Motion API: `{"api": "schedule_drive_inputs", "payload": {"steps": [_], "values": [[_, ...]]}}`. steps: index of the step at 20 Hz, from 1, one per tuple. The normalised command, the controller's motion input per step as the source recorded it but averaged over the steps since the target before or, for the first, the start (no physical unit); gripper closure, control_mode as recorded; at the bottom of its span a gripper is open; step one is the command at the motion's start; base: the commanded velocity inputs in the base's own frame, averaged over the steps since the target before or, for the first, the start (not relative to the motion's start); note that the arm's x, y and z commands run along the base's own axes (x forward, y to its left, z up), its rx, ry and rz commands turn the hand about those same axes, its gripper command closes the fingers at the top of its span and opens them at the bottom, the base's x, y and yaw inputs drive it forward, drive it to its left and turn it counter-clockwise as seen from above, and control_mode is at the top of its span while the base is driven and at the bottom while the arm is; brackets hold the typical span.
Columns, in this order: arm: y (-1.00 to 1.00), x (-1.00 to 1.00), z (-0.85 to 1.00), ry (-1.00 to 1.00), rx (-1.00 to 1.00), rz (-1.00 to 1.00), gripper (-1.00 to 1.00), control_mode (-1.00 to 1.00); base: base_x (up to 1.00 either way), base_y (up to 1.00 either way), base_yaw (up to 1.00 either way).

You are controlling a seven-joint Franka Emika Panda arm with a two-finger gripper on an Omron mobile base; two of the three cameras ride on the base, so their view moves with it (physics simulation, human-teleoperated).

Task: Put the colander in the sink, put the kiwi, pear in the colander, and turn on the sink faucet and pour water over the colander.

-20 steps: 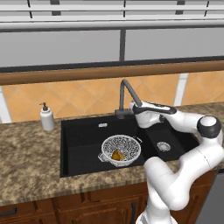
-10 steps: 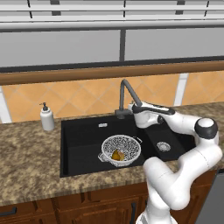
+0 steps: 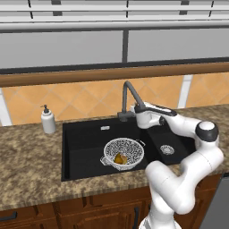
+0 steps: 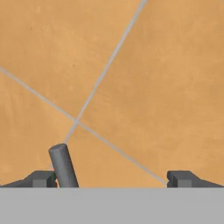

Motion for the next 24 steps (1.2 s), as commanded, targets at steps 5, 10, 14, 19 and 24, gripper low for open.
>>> {"api": "schedule_drive_inputs", "payload": {"steps": [5, 10, 14, 19, 24], "values": [[0.02, 0.14, 0.00, 0.00, 0.00, 0.00, -1.00, -1.00, 0.00, 0.00, 0.00], [-0.01, 0.05, 0.00, 0.00, 0.00, 0.00, -1.00, -1.00, 0.00, 0.00, 0.00], [-0.14, 0.00, 0.00, 0.00, 0.00, 0.00, -1.00, -1.00, 0.00, 0.00, 0.00], [-0.44, 0.00, 0.00, 0.00, 0.00, 0.00, -1.00, -1.00, 0.00, 0.00, 0.00], [-0.75, 0.00, 0.00, 0.00, 0.00, 0.00, -1.00, -1.00, 0.00, 0.00, 0.00]]}}
